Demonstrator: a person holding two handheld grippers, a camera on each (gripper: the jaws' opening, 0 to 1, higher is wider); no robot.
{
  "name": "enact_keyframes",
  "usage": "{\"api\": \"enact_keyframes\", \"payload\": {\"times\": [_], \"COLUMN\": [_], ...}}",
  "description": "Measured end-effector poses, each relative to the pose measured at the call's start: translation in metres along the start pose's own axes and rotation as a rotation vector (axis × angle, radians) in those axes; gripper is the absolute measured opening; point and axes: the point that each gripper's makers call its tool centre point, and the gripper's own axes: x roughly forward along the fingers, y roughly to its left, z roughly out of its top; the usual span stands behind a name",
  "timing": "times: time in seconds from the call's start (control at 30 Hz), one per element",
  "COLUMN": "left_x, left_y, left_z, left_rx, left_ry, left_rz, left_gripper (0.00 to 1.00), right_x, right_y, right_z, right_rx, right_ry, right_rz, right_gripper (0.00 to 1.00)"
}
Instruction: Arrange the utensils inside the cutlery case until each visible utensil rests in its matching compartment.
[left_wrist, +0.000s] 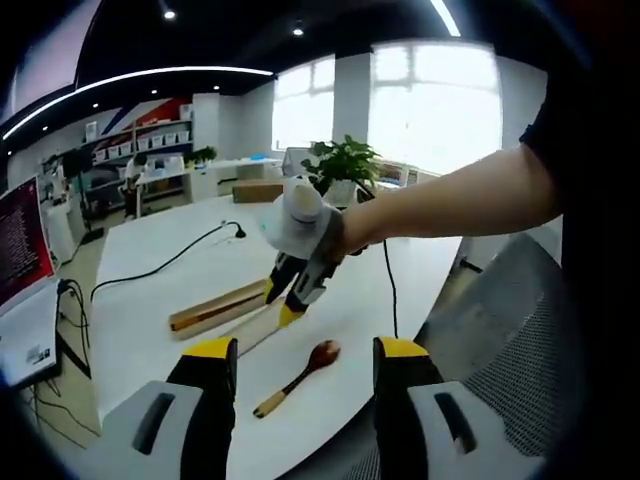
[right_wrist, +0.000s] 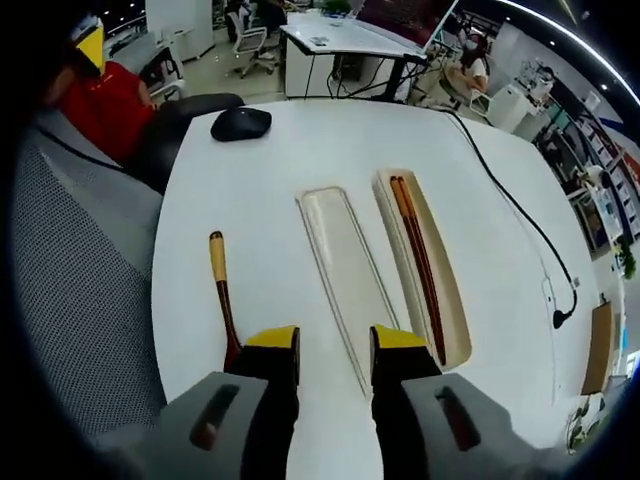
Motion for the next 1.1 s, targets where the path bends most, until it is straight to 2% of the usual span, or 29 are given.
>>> {"api": "enact_keyframes", "payload": {"times": [0.4,0.8,1.1], "left_x": [0.000,0.000,0.001], "left_y": [0.000,-0.001,-0.002], "left_z": [-0.001,-0.002,-0.003], "left_rx": [-0.002,0.001,0.007], "left_ry": [0.002,0.010,0.015], "left_rz": [-0.004,-0.005,-0.008], "left_gripper": [0.55,0.55,0.55], "right_x": [0.006,0.014,0.018], "right_y": [0.021,0.046,0.058], "right_z": [-0.004,-0.008,-0.012], "right_rx": [-0.028,-0.016,-0.003], "right_ry": [0.017,0.020,0.023], "right_rz": [0.059,0.130,0.155], "right_gripper": [0.26,0.26,0.27]}}
